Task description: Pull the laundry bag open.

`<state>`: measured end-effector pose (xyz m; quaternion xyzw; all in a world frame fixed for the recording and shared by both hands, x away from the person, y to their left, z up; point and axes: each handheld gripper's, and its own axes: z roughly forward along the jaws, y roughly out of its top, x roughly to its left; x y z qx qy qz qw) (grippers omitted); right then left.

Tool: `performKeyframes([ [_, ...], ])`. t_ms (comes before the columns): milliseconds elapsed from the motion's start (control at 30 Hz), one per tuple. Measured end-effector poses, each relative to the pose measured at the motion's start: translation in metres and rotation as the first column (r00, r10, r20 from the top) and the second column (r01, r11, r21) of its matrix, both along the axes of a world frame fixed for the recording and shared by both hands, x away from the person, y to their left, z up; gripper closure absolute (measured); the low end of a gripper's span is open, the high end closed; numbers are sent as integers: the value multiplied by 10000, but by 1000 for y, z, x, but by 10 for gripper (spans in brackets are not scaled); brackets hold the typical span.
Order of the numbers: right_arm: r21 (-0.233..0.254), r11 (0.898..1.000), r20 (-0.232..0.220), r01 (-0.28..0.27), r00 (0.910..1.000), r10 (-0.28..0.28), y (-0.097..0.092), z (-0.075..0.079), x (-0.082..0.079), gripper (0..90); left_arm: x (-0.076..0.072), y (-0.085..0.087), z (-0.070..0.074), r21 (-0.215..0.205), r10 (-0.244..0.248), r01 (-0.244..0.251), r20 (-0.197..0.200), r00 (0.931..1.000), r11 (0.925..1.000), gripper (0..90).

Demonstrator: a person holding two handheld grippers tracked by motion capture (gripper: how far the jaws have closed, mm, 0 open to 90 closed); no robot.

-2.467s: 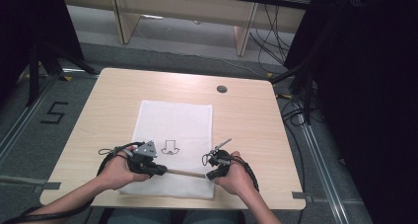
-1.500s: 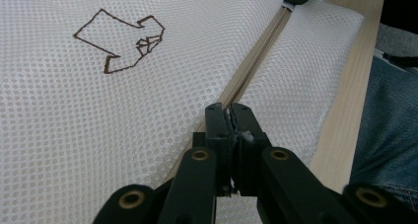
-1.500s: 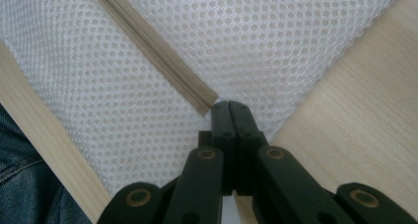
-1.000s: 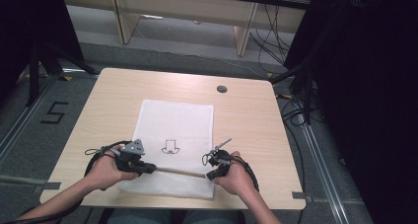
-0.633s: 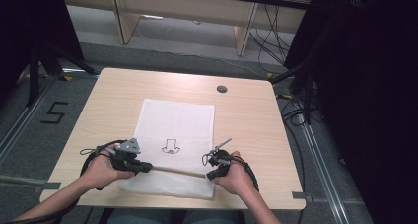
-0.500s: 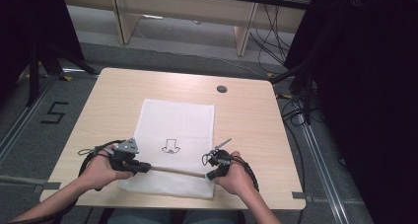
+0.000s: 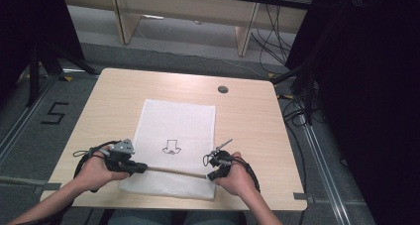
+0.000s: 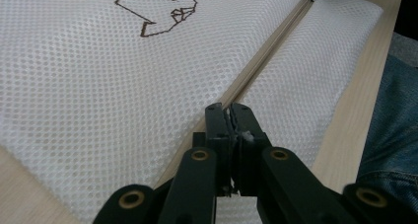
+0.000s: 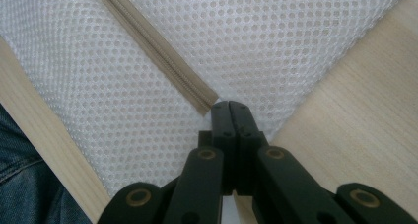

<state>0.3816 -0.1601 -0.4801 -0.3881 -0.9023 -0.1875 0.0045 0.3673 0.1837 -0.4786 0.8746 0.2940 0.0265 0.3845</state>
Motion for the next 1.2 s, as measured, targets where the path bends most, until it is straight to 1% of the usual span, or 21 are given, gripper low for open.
performKeyframes([
  [100,37,10000,54,-78,10000,77,0,0,1,900,0,3,-1,-92,158,-158,-59,9999,9998,872],
  [167,39,10000,53,-61,10000,61,0,0,1,900,0,6,-1,14,90,-90,10,10000,10000,872],
  [200,48,10000,50,-83,10000,83,0,-1,1,900,-1,6,-1,-101,102,-102,-81,9999,9999,872],
  [267,47,10000,60,-85,9999,85,0,-1,1,900,-1,8,-1,-43,221,-222,-129,9997,9997,872],
  [300,43,10000,65,-83,9999,83,0,-1,1,900,0,10,-1,133,104,-104,23,9999,9999,872],
  [333,24,10000,-37,48,10000,-48,0,0,0,900,-1,11,-1,-64,266,-267,-129,9996,9996,872],
  [367,41,10000,74,-85,9999,85,0,-1,1,900,0,13,-1,20,170,-170,-36,9998,9999,872],
  [400,50,10000,63,-83,9999,83,0,-1,1,900,-2,13,-1,-74,324,-325,-143,9994,9994,872],
  [433,51,10000,52,-79,10000,78,0,-1,1,900,-1,15,-1,57,238,-238,-11,9997,9997,872],
  [467,51,10000,49,-79,10000,78,0,-1,1,900,-2,16,-1,-61,429,-430,-145,9990,9991,872],
  [500,54,10000,49,-77,10000,77,0,-1,1,900,-1,17,-1,26,326,-326,-36,9995,9995,872],
  [533,49,10000,58,-78,10000,78,-1,-1,1,900,-2,18,-2,-42,469,-469,-152,9988,9989,872],
  [567,63,9999,59,-84,9999,83,-1,-1,1,900,-1,20,-2,61,371,-370,-73,9993,9993,872],
  [600,38,10000,18,-39,10000,38,-1,0,1,900,-2,20,-2,-48,521,-522,-173,9985,9986,872],
  [767,38,10000,46,-84,10000,84,-1,0,1,900,-1,21,-2,78,357,-356,-62,9993,9993,872],
  [800,44,10000,39,-51,10000,51,-1,0,1,900,-2,21,-2,-66,470,-471,-227,9986,9989,872],
  [900,45,10000,37,-55,10000,55,-1,0,1,900,-1,23,-2,272,560,-559,-25,9984,9981,872],
  [1000,43,9999,55,-99,9999,99,-1,-1,1,900,-1,25,-3,222,705,-702,-118,9974,9973,872],
  [1100,70,9998,70,-171,9998,171,-1,-1,2,900,-1,30,-4,336,878,-873,-143,9960,9956,872],
  [1133,67,10000,-93,52,9999,-52,0,0,1,900,-1,31,-4,347,903,-895,-215,9957,9954,872],
  [1200,43,10000,-47,-22,10000,22,-1,0,1,900,0,35,-3,566,848,-844,-51,9964,9948,872],
])
